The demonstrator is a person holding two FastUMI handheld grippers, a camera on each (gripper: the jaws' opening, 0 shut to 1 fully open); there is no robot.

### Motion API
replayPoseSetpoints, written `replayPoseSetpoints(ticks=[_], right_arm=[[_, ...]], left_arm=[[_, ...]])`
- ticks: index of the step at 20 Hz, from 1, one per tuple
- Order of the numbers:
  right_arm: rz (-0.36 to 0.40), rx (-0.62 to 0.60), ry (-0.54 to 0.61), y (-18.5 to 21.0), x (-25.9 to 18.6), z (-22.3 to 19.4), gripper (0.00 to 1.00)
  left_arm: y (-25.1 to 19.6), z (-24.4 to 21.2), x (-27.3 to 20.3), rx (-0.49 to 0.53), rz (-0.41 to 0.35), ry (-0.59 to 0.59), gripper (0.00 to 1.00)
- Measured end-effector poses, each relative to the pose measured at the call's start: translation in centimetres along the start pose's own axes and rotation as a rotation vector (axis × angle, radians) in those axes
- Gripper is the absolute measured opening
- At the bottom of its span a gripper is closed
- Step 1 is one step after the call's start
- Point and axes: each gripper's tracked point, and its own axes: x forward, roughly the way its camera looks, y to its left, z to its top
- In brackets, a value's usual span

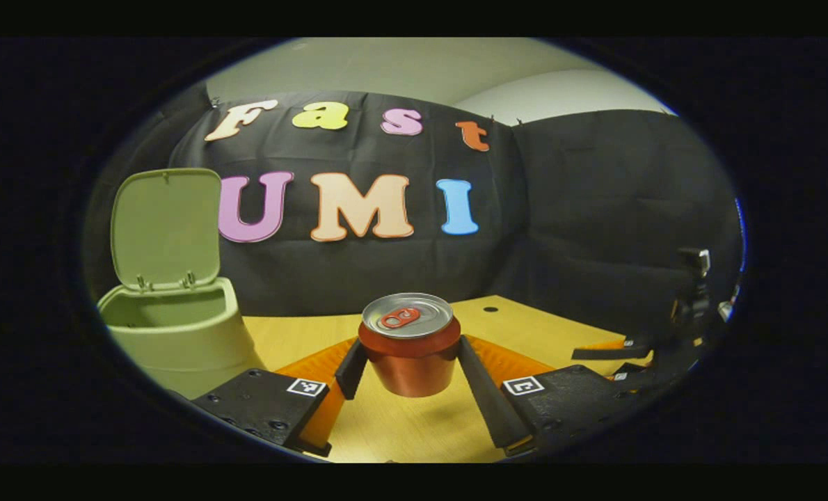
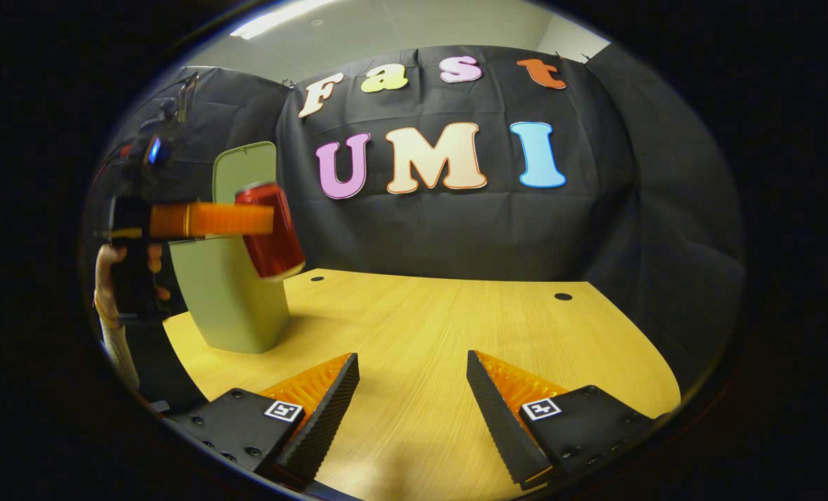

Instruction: Press the lid of the desktop garbage bin to open it, pick up the crumpled paper on the desktop and throw it into the bin, then pick up the pop can on the desktop and drop it into the bin, and finally close the garbage bin lid.

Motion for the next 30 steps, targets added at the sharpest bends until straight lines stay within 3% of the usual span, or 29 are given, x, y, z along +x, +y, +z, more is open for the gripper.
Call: replayPoseSetpoints(ticks=[3, 8, 15, 22, 27, 30], right_arm=[[0.014, -0.005, 0.010, 0.4, 0.3, -0.2, 0.98], [0.029, 0.007, 0.000, 0.5, 0.2, 0.1, 1.00], [0.021, 0.023, -0.002, -0.1, -0.1, 0.4, 0.98], [0.017, 0.027, -0.022, -0.5, -0.5, 1.0, 0.98], [0.015, 0.037, -0.015, -0.4, -0.7, 0.8, 0.98], [0.015, 0.035, -0.017, -0.5, -0.8, 0.9, 0.98]], left_arm=[[2.3, 4.3, -0.9, -0.009, 0.036, -0.049, 0.77], [9.5, 8.7, -2.3, 0.047, 0.205, -0.083, 0.77], [18.2, 8.4, -5.1, 0.111, 0.408, -0.028, 0.77], [21.6, 4.9, -5.3, 0.057, 0.455, 0.054, 0.79], [22.6, 6.2, -5.5, 0.077, 0.489, 0.035, 0.86], [22.6, 8.3, -5.5, 0.056, 0.485, 0.003, 0.85]])
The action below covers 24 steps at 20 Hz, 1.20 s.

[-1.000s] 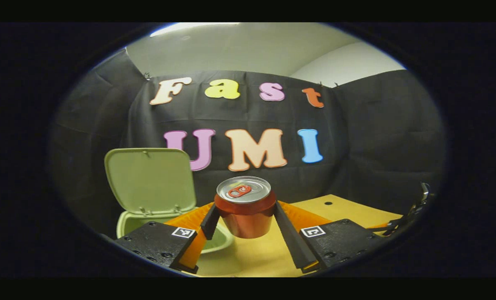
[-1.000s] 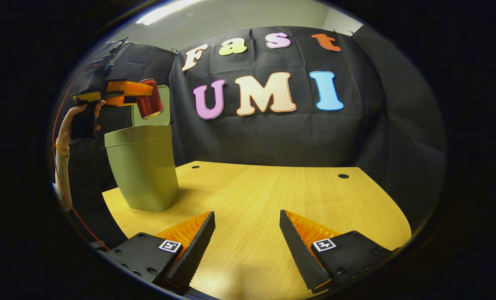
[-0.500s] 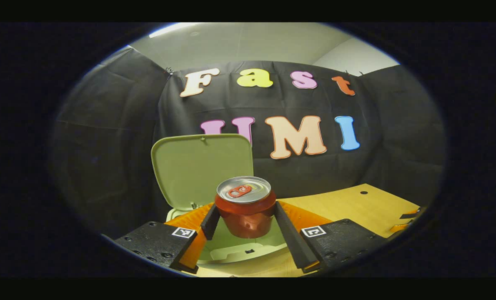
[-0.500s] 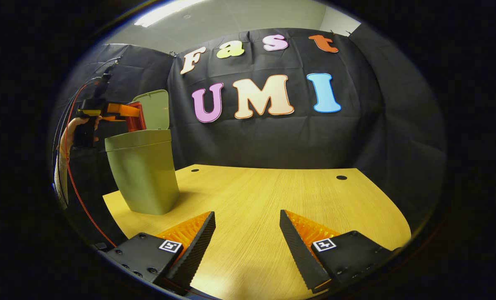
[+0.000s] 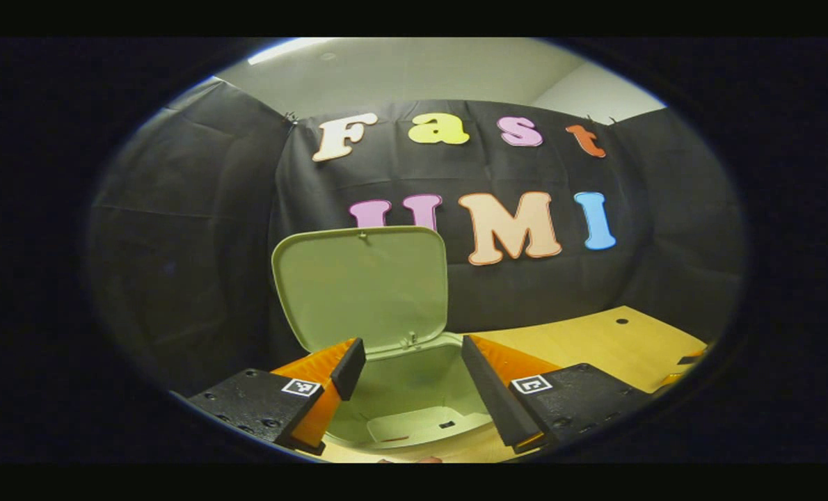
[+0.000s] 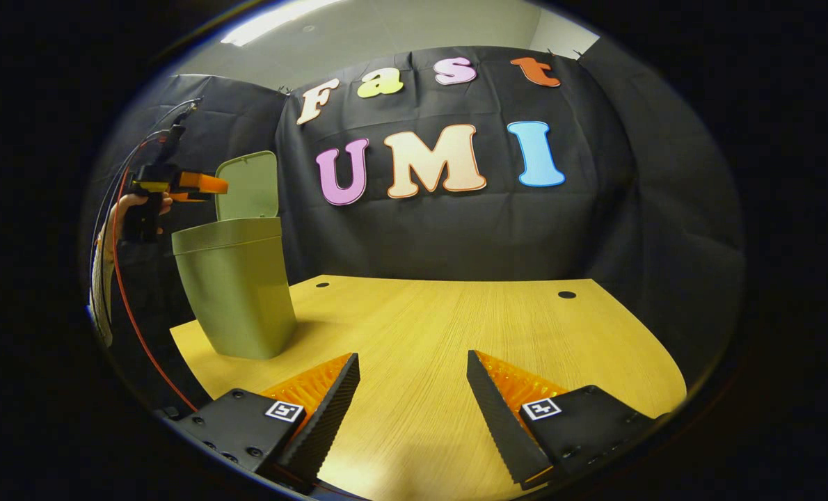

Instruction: Press the lid of the desktop garbage bin to open it, pick up the crumpled paper on the desktop and throw it into the bin, then pick up the pop can on the desktop and drop it into the bin, and finally close the garbage bin lid.

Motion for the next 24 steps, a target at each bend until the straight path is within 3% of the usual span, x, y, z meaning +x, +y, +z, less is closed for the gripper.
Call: replayPoseSetpoints(ticks=[11, 15, 19, 24], right_arm=[[-0.005, 0.034, -0.005, -0.6, -0.2, 0.1, 0.98], [-0.007, 0.044, -0.011, -0.9, -0.2, 0.2, 0.97], [-0.034, 0.031, -0.012, -1.4, -0.3, 0.3, 0.96], [-0.024, 0.035, -0.018, -1.2, -0.4, 0.5, 0.97]], left_arm=[[1.8, 10.8, 1.1, -0.035, 0.051, -0.128, 0.85], [3.4, 13.3, 3.0, -0.026, 0.115, -0.136, 0.83], [4.3, 14.0, 5.1, 0.007, 0.178, -0.130, 0.84], [4.8, 11.8, 7.9, -0.012, 0.203, -0.066, 0.83]])
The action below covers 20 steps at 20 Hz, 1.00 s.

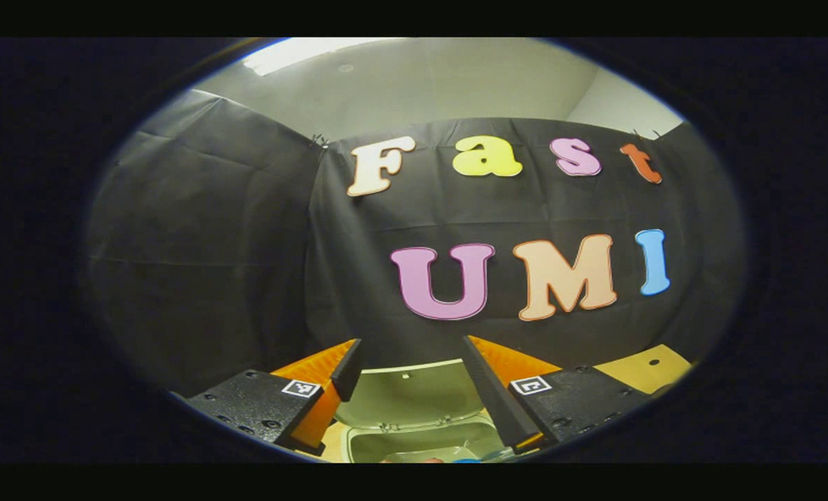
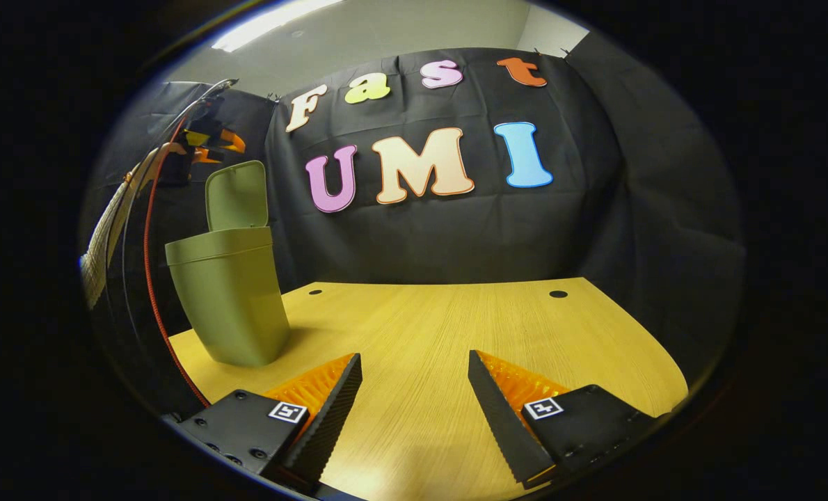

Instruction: Press the lid of the desktop garbage bin to open it, pick up the crumpled paper on the desktop and throw it into the bin, then pick up the pop can on the desktop and drop it into the bin, and finally close the garbage bin lid.

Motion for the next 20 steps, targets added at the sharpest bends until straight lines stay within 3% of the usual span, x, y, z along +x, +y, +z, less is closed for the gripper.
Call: replayPoseSetpoints(ticks=[4, 6, 9, 11, 13, 16, 20], right_arm=[[-0.004, 0.004, 0.009, -0.4, 0.3, -0.4, 0.97], [-0.007, 0.004, 0.018, -0.4, 0.4, -0.7, 0.97], [-0.005, 0.000, 0.023, -0.1, 0.6, -0.8, 0.97], [-0.002, -0.002, 0.030, 0.0, 0.7, -1.0, 0.97], [-0.003, -0.005, 0.034, 0.0, 0.8, -1.2, 0.97], [-0.013, -0.010, 0.038, -0.1, 0.8, -1.2, 0.97], [-0.011, -0.008, 0.037, 0.0, 0.8, -1.1, 0.97]], left_arm=[[0.7, -1.6, 1.0, -0.010, 0.019, 0.031, 0.85], [0.6, -1.4, 0.6, -0.014, 0.005, 0.025, 0.80], [0.2, -1.7, -0.5, -0.009, -0.022, 0.022, 0.84], [-0.1, -1.8, -1.7, 0.005, -0.041, 0.009, 0.86], [-0.5, -2.2, -3.2, 0.032, -0.061, -0.016, 0.82], [-1.1, -2.8, -6.0, 0.063, -0.094, -0.068, 0.86], [-2.4, -4.4, -9.8, 0.048, -0.154, -0.097, 0.84]])
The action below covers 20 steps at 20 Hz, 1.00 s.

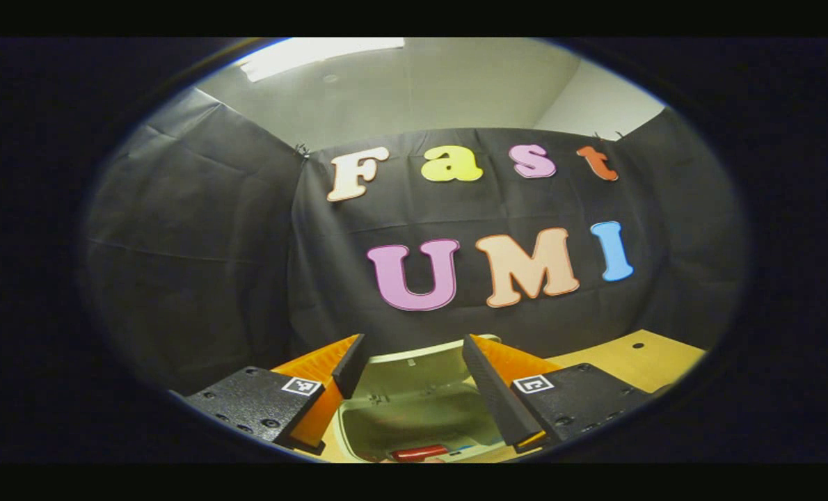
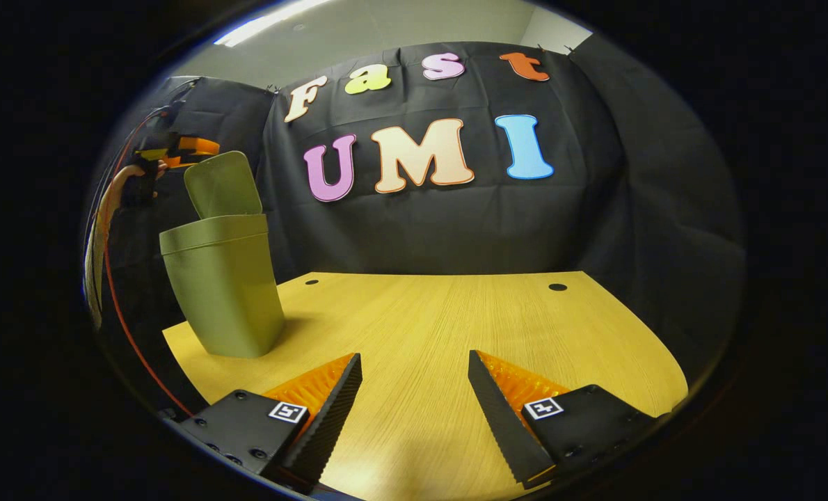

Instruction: Press the lid of the desktop garbage bin to open it, pick up the crumpled paper on the desktop and throw it into the bin, then pick up the pop can on the desktop and drop it into the bin, and finally close the garbage bin lid.

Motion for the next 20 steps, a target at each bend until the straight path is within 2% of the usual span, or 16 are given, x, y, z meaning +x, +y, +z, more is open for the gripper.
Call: replayPoseSetpoints(ticks=[1, 6, 7, 8, 9, 11, 12, 13, 14, 15, 17, 18, 20], right_arm=[[0.000, 0.001, -0.002, 0.1, -0.1, 0.1, 0.97], [0.004, 0.004, -0.009, 0.1, -0.2, 0.3, 0.97], [0.005, 0.004, -0.010, 0.2, -0.2, 0.3, 0.97], [0.005, 0.002, -0.010, 0.2, -0.2, 0.3, 0.97], [0.006, 0.001, -0.010, 0.3, -0.2, 0.3, 0.97], [0.010, -0.003, -0.010, 0.4, -0.1, 0.3, 0.97], [0.012, -0.004, -0.009, 0.5, -0.1, 0.3, 0.97], [0.015, -0.006, -0.005, 0.6, 0.0, 0.2, 0.97], [0.017, -0.007, -0.001, 0.6, 0.1, 0.1, 0.97], [0.017, -0.008, 0.004, 0.6, 0.2, -0.1, 0.97], [0.024, 0.003, 0.003, 0.8, 0.1, 0.0, 0.97], [0.033, 0.010, -0.001, 1.0, 0.0, 0.2, 0.97], [0.046, 0.013, -0.008, 1.3, -0.1, 0.3, 0.97]], left_arm=[[-0.4, -0.4, -0.9, -0.008, -0.017, -0.005, 0.89], [-1.4, -3.6, -4.0, -0.008, -0.058, -0.010, 0.87], [-1.6, -4.3, -4.4, -0.013, -0.064, -0.008, 0.92], [-1.8, -5.2, -4.7, -0.025, -0.072, 0.008, 0.93], [-2.1, -6.2, -5.0, -0.040, -0.081, 0.020, 0.86], [-2.2, -8.2, -5.2, -0.078, -0.089, 0.050, 0.86], [-2.2, -9.3, -5.1, -0.097, -0.091, 0.069, 0.90], [-2.1, -10.5, -5.0, -0.120, -0.089, 0.090, 0.86], [-2.1, -11.5, -5.0, -0.143, -0.085, 0.110, 0.90], [-2.0, -12.2, -4.9, -0.158, -0.082, 0.121, 0.86], [-1.4, -12.5, -4.5, -0.155, -0.057, 0.106, 0.86], [-1.2, -12.6, -4.2, -0.146, -0.043, 0.106, 0.91], [-1.1, -12.7, -4.2, -0.116, -0.012, 0.086, 0.83]])
